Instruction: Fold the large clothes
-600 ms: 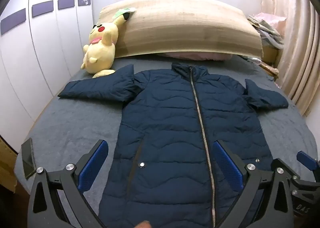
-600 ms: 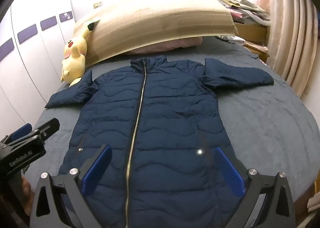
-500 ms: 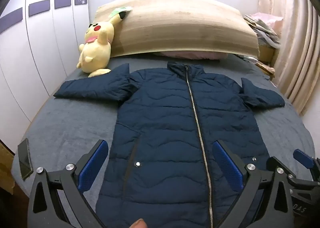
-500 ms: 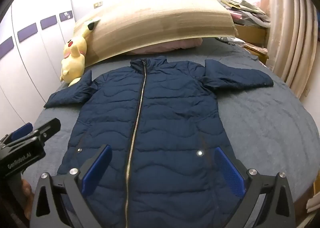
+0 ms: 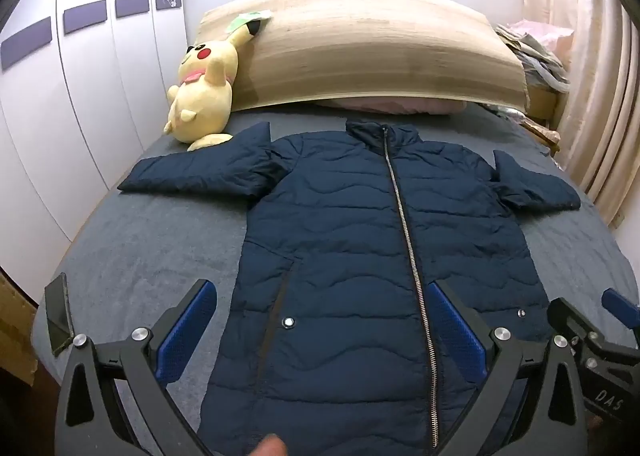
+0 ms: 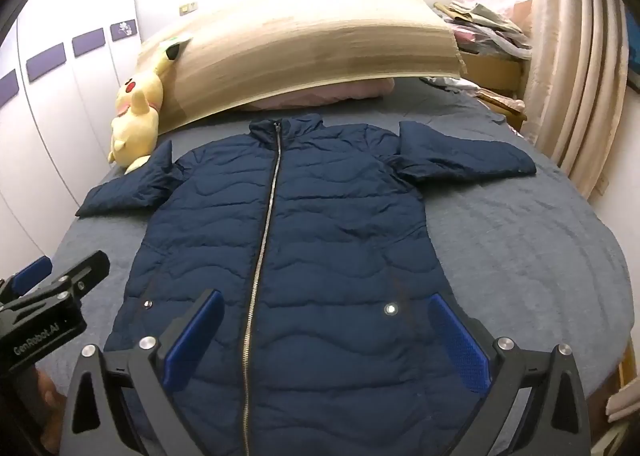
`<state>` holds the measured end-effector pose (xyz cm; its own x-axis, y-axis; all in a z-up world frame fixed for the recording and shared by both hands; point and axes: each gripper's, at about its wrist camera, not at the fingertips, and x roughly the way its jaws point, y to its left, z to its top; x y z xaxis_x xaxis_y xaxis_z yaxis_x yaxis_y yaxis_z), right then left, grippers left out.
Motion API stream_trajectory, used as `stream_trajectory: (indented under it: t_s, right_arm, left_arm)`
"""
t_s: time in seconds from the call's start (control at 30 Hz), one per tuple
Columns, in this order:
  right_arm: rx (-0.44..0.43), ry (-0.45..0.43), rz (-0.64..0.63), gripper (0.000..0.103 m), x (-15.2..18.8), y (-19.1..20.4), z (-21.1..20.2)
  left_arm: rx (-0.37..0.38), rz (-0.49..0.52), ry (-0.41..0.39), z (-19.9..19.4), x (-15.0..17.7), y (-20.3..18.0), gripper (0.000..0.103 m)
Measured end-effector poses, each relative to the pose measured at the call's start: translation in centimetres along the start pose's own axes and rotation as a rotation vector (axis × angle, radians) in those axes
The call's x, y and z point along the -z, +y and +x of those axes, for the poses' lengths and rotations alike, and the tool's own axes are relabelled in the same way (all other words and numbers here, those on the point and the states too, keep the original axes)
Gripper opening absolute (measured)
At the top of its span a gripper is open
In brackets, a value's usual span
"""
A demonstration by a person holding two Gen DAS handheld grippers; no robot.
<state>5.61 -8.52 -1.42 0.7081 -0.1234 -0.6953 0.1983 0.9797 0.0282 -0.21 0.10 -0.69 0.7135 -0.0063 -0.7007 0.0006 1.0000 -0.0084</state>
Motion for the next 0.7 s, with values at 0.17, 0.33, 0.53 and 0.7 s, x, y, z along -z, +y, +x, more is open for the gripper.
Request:
stream_trajectory:
  t_s: [0.17,0.33,0.53,0.7]
  right_arm:
    - [0.008,-0.004,0.002,0.103,0.03,-0.12,-0.23]
    - [0.015,-0.01,0.003,0.103,-0.11,-0.07,-0.5]
    - [0.016,-0.011,-0.002,0.103,-0.11,0.05,-0.62]
    - [0.016,-0.012,-0.009,0.103,-0.23,0.15,-0.78]
  left_arm:
    - [-0.01,0.0,0.001,-0.08,-0.06,-0.22,0.103]
    - [-0.018,-0.002,-0.002,-0.26,0.03,-0.31,0.103]
    - [-0.026,-0.003,-0.006,-0.56,-0.07,-0.15,0.103]
    - [-0.025,-0.002,-0.008,-0.62,-0.27,0.05,0.103]
